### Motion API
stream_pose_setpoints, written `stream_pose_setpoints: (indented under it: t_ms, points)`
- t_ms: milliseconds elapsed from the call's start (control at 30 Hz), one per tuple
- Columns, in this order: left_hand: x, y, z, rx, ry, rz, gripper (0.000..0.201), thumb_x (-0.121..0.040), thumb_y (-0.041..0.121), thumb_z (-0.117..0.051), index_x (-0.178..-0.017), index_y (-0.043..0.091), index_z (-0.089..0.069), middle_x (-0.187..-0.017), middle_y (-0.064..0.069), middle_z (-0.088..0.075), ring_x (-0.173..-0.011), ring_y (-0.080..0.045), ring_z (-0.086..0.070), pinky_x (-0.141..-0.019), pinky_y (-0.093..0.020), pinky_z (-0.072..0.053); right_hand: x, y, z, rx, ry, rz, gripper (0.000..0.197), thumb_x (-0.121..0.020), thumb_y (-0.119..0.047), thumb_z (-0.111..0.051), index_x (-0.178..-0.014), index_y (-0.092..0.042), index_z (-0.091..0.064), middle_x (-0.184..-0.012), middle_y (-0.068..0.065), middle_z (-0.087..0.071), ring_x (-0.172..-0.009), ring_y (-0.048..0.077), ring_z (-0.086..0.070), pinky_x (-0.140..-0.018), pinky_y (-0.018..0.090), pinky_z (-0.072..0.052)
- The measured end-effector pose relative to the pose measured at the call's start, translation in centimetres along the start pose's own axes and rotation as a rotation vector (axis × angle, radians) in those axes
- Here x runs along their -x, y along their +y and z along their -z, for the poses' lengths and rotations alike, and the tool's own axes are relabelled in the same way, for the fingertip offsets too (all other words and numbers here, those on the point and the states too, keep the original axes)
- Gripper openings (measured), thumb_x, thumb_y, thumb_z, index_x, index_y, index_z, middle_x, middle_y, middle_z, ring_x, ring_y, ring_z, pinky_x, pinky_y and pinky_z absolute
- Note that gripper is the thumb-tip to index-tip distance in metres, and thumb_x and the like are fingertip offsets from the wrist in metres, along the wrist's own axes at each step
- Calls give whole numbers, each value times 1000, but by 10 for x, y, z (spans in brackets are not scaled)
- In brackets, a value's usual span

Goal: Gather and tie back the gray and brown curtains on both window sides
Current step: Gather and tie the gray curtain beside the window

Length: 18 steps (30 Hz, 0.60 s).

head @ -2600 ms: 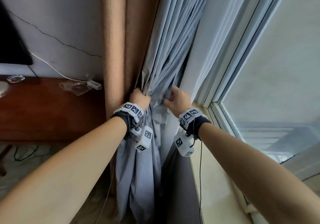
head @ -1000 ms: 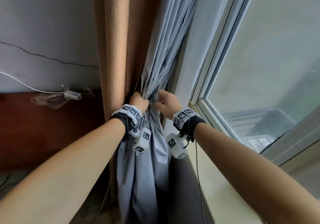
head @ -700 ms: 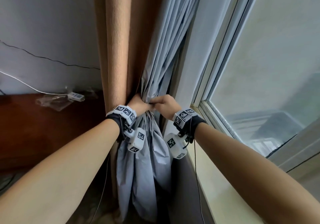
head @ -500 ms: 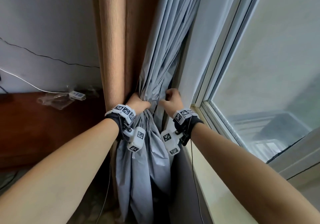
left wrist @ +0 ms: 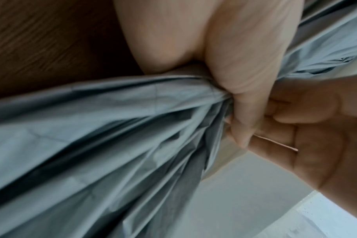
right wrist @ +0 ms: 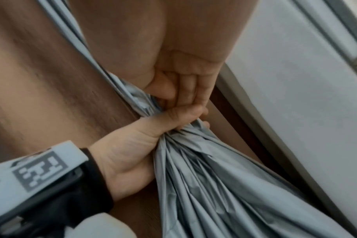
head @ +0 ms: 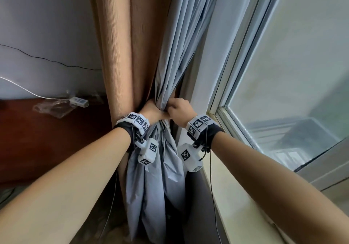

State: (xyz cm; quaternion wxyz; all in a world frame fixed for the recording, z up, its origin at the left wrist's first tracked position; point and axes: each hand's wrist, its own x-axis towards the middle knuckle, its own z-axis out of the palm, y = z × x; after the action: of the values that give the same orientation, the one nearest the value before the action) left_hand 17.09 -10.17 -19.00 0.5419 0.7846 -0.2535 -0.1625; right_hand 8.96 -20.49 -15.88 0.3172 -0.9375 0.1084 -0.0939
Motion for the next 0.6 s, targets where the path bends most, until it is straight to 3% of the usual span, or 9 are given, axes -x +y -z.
stream_pose_setpoints:
  t_ms: [100, 200, 300, 333, 367, 467, 533, 600]
  points:
    - [-3, 2, -14, 1, 19, 18, 42, -66, 12, -86, -102, 11, -65, -105, -4, -68, -102, -14, -63, -86, -26, -50, 9, 10, 6, -27, 62, -24, 32, -81, -3, -43, -93, -9, -72, -92, 12, -72, -88, 30, -64, -80, 39, -54]
    - [-6, 4, -32, -16, 114, 84, 55, -57, 33, -84, -102, 6, -69, -101, -2, -71, -97, -15, -67, -85, -27, -54, 21, 22, 11, -3, 234, -77, 29, -83, -5, -46, -91, -16, -73, -91, 5, -73, -80, 24, -65, -70, 31, -53]
    - [-1, 4, -41, 12, 222, 95, 19, -73, 19, -78, -86, 14, -65, -85, 1, -67, -81, -15, -64, -74, -20, -47, 31, 43, 16, -15, 382, -187, 18, -85, -11, -51, -94, -13, -66, -94, 3, -69, -84, 21, -64, -70, 28, -48]
    - [2, 4, -43, 30, 233, 80, 16, -74, 17, -77, -81, 16, -63, -82, 3, -66, -78, -14, -64, -72, -20, -46, 35, 50, 18, -20, 434, -236, 13, -85, -13, -54, -95, -12, -62, -96, 3, -65, -86, 22, -62, -71, 30, -48]
    - [4, 2, -44, 47, 224, 68, 16, -72, 17, -77, -79, 17, -63, -81, 4, -67, -77, -13, -65, -72, -20, -47, 39, 57, 19, -17, 494, -275, 15, -83, -16, -58, -98, -11, -57, -99, 4, -61, -89, 23, -59, -75, 32, -48]
    - [5, -2, -46, 69, 166, 69, 32, -59, 26, -80, -86, 12, -71, -85, 2, -73, -81, -14, -70, -78, -24, -54, 45, 74, 20, 35, 694, -383, 53, -73, -26, -73, -116, -8, -47, -119, 8, -47, -107, 27, -49, -92, 39, -45]
    - [5, -3, -47, 74, 129, 76, 44, -50, 33, -78, -89, 12, -73, -86, 2, -74, -82, -13, -71, -81, -27, -57, 48, 78, 24, 7, 699, -455, 65, -72, -33, -76, -124, -12, -44, -128, 7, -43, -114, 26, -47, -94, 40, -45]
    - [7, -1, -49, 67, 99, 75, 47, -48, 35, -79, -89, 12, -72, -87, 1, -74, -84, -14, -71, -82, -28, -57, 49, 79, 27, -84, 591, -455, 33, -79, -31, -70, -103, -17, -53, -105, 2, -54, -95, 22, -52, -78, 34, -46]
